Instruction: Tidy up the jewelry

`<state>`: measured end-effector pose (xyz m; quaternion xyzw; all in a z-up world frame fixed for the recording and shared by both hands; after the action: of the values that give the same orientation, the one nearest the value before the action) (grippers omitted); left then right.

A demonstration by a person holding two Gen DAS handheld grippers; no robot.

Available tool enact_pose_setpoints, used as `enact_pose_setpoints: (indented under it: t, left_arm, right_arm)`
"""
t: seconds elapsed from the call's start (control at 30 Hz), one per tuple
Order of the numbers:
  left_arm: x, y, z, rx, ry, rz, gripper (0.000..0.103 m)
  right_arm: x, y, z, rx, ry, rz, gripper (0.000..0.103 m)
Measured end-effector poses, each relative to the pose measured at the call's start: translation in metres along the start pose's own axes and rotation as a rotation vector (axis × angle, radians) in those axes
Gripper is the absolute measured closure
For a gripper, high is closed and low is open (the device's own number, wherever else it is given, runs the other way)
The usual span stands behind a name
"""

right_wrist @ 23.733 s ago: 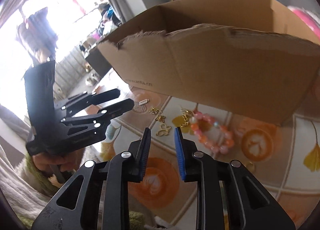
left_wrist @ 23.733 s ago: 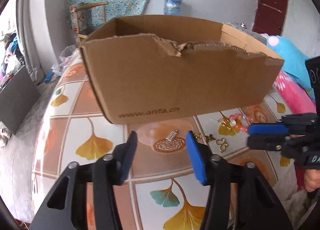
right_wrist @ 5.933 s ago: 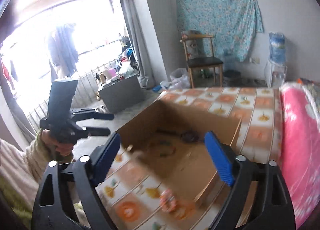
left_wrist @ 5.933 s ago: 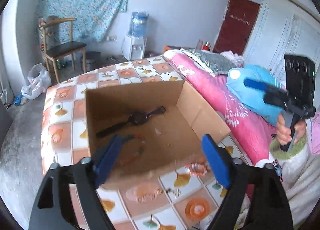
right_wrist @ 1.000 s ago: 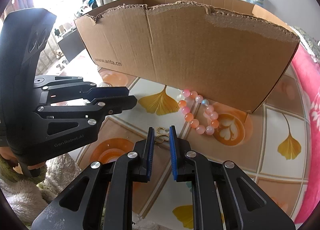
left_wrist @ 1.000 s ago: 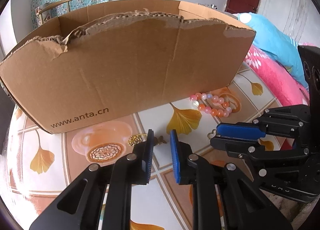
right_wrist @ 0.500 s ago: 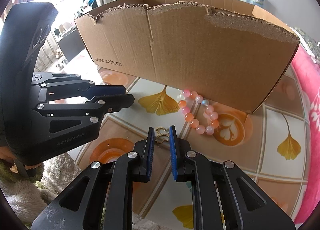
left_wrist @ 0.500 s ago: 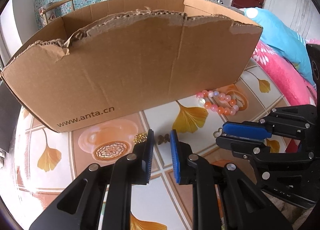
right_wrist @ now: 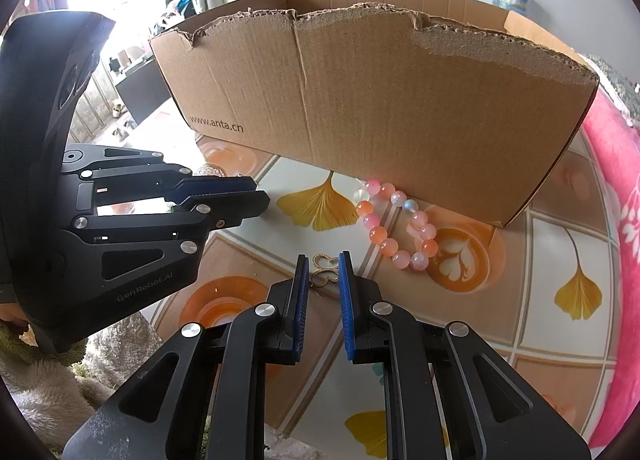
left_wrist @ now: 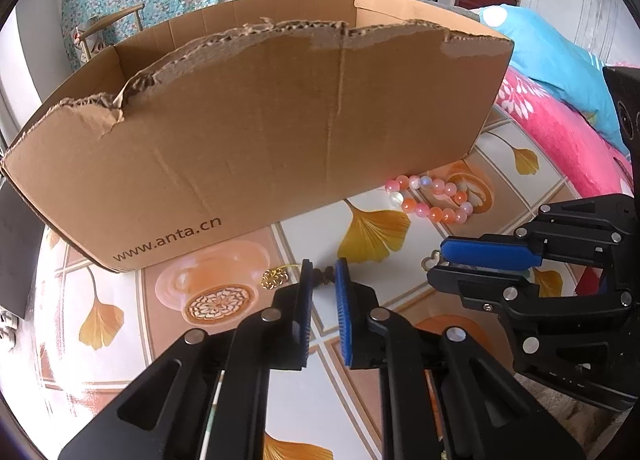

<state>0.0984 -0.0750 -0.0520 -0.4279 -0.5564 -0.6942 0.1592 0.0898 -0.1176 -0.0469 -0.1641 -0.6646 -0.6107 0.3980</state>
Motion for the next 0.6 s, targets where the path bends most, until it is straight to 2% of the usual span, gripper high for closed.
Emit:
enact_pose_setpoints:
  t: [0.13,0.47,0.5,0.6]
  left_arm:
    - [0.0003,-0.0010,0.0019,0.004,0.003,-0.007,0.098]
    - [0.0039,-0.0050,0.0059,-0.001,-0.016,-0.020,0.098]
    - [0.0047,-0.0058,0.0065,-0.001,-0.017,-0.018,0.103]
    - [0.0078,-0.0090,0.0095,0.009,-0.030,-0.009,0.103]
  right_arm:
    - [-0.0002,0.0007,0.0002,-0.002,-0.001,0.000,0.090]
    - [-0.0017,0.0033,0.0028,0.009,-0.006,0.003,0.090]
    - [-0.0021,0.0034,0.0030,0.008,-0.006,0.003,0.090]
    - [-0.0026,0.0037,0.0033,0.007,-0.007,0.002,0.090]
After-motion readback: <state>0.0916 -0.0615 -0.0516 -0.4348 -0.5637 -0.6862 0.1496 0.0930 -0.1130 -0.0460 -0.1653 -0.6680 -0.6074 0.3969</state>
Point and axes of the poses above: each gripper's, at about its wrist camera, not at the fingertips, and x roughly against the way its jaws point, z to its left, y to its top, the point moved 4 cm from there along -x, roughly the way its jaws point, and after that the axes turned 3 degrees about -z, right-handed, at the moved point
